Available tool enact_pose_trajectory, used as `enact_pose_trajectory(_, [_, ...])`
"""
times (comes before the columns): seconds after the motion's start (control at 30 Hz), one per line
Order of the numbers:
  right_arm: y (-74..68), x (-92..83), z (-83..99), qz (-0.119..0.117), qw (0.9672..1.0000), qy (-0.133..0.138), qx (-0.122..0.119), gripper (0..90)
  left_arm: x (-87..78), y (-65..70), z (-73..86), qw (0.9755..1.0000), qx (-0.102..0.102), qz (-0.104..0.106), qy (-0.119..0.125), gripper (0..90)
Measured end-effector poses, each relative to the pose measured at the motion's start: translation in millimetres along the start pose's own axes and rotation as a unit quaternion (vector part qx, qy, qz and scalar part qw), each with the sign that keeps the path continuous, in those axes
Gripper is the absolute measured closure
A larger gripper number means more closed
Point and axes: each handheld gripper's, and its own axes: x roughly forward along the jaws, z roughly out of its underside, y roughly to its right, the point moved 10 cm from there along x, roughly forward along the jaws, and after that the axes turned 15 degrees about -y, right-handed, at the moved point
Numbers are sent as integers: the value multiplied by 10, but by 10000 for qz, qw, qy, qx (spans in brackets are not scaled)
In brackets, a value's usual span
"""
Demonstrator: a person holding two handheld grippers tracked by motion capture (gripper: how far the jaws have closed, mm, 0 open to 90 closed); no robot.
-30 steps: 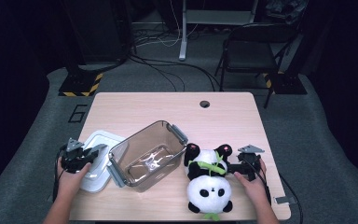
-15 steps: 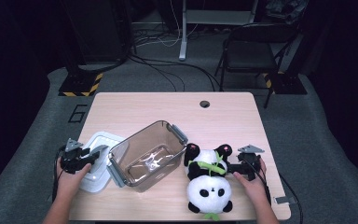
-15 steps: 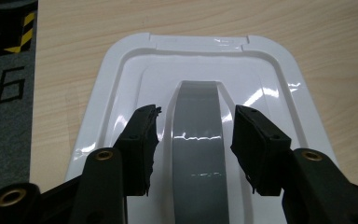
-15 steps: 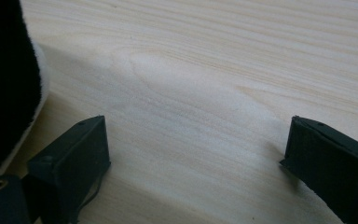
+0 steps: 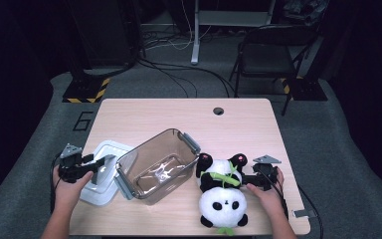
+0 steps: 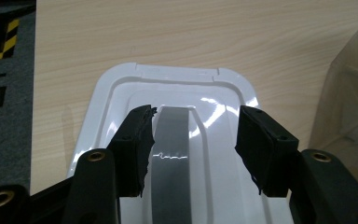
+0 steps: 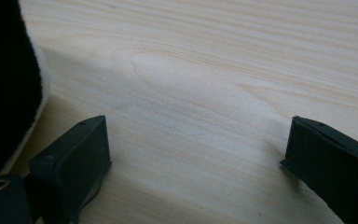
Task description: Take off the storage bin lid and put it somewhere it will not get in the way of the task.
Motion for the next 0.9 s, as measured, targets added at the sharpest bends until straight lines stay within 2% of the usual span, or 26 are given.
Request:
enact_pose_trajectory(0.2, [-15, -23, -5, 13, 9999, 103, -70, 149, -142, 91, -215, 9999, 21, 35, 160, 442])
enact_pose_trajectory(0.23, [-14, -26, -3, 20, 9999, 91, -82, 165, -150, 151, -280, 9999, 70, 138, 47, 436])
enact_pose_trajectory(0.27, [-14, -26, -3, 20, 9999, 91, -82, 165, -150, 151, -280, 9999, 70, 138, 47, 435])
enact_pose_trajectory(0.3, [-24, -33, -4, -5, 9999, 103, -80, 208, -150, 178, -300, 9998, 141, 161, -34, 435])
enact_pose_trajectory(0.33, [-43, -59, -2, -35, 9999, 112, -110, 302, -145, 210, -318, 9997, 154, 191, -74, 435])
enact_pose_trajectory(0.4, [-52, -63, -2, -42, 9998, 117, -138, 320, -145, 246, -349, 9995, 210, 218, -59, 435])
enact_pose_trajectory(0.5, [-67, -112, -18, 98, 9994, 81, -335, 435, -168, 246, -352, 9994, 153, 297, 102, 439])
enact_pose_trajectory(0.57, [-68, -146, -26, 105, 9991, 102, -408, 463, -164, 237, -346, 9994, 168, 279, 99, 440])
enact_pose_trajectory(0.6, [-81, -183, -48, 69, 9992, 155, -370, 473, -165, 232, -332, 9994, 169, 290, 87, 440])
enact_pose_trajectory(0.67, [-99, -315, -62, 65, 9986, 114, -505, 477, -159, 227, -314, 9992, 147, 343, 120, 448])
enact_pose_trajectory(0.73, [-111, -358, -70, 80, 9988, 137, -470, 470, -144, 234, -283, 9991, 181, 374, 2, 448])
enact_pose_trajectory(0.77, [-122, -439, -48, 30, 9981, 104, -606, 461, -138, 233, -279, 9992, 218, 347, -3, 450])
enact_pose_trajectory(0.9, [-121, -534, -26, -93, 9987, 113, -480, 484, -146, 259, -267, 9991, 270, 321, -46, 450])
